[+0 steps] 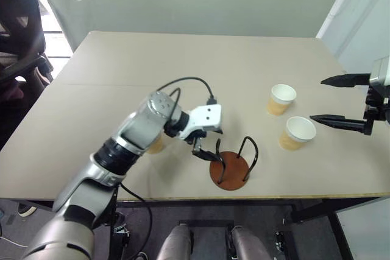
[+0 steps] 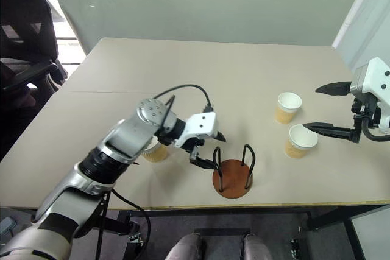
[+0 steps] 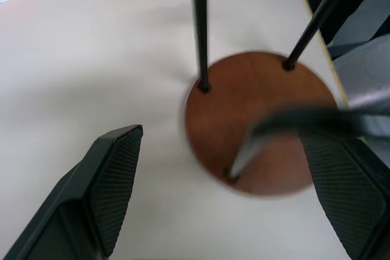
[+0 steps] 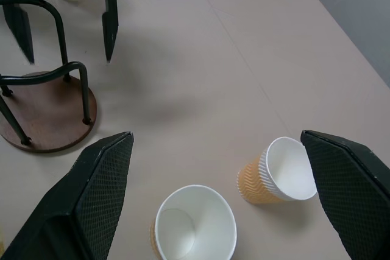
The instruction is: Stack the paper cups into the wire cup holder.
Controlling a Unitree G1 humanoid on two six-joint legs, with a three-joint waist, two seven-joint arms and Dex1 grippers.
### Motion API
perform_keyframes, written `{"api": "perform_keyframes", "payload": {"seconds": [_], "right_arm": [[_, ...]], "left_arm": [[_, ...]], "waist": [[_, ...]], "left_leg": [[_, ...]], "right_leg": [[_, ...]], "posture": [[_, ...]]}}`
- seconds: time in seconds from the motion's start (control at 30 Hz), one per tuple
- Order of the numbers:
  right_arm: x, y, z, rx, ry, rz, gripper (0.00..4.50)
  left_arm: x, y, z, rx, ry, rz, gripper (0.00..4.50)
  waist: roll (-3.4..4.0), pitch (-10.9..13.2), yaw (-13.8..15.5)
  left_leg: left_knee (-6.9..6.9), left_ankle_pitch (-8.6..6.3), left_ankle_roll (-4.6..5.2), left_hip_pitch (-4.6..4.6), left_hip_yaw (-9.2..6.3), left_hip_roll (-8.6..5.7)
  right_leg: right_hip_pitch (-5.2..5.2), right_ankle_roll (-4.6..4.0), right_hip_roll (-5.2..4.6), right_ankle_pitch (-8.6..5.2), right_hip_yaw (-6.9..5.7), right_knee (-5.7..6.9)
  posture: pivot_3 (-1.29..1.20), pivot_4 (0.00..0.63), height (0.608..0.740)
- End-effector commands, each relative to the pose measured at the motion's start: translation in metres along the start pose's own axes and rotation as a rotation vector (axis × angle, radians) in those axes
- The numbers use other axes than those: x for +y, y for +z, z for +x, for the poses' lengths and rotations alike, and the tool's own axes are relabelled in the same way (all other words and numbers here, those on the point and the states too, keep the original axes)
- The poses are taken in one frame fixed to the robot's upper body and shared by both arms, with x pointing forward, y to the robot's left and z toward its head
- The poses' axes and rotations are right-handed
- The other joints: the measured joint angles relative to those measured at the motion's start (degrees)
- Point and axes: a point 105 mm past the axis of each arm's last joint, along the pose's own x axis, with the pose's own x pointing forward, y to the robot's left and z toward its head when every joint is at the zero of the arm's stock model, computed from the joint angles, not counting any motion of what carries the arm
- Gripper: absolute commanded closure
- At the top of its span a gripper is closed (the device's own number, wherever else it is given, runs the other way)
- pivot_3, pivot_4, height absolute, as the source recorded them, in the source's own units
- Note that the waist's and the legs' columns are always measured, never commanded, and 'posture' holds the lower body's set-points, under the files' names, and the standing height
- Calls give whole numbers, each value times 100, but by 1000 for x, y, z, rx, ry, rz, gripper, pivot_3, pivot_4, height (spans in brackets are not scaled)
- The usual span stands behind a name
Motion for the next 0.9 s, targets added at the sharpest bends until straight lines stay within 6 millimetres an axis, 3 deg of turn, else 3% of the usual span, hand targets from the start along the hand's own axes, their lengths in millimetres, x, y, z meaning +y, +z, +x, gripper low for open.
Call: {"api": "perform_keyframes", "payload": {"seconds": [0.03,0.17,0.37,0.5,0.67,0.9], "right_arm": [[-5,6,-1,2,-2,-46,0],[-4,-5,5,38,19,-41,0],[-1,-32,16,162,58,-59,0],[10,-43,27,211,133,-89,0],[26,-49,41,225,223,-98,0],[32,-67,54,269,267,-94,0]], "left_arm": [[5,20,-28,-44,54,73,30],[-7,16,-67,-126,53,61,30],[-11,24,-143,-283,249,19,30],[-34,22,-170,-321,280,-14,30],[-69,9,-187,-300,298,-118,30],[-84,13,-197,-321,343,-137,30]], "waist": [[0,0,-2],[1,0,-28],[2,1,-49],[6,0,-68],[6,0,-120],[5,0,-126]], "left_leg": [[0,0,0,0,1,0],[0,-4,3,0,2,0],[-3,-12,5,-3,1,3],[-5,-16,7,-3,4,2],[-20,-22,2,-2,6,4],[-24,-20,0,3,5,6]], "right_leg": [[-1,0,0,0,2,1],[-6,-1,0,0,5,0],[-19,-10,1,-5,4,4],[-21,-16,-1,-8,7,4],[-35,-30,2,-17,10,11],[-36,-65,4,-12,10,17]], "posture": [[0,150,740],[0,150,740],[0,150,740],[0,150,740],[0,150,740],[0,150,740]]}}
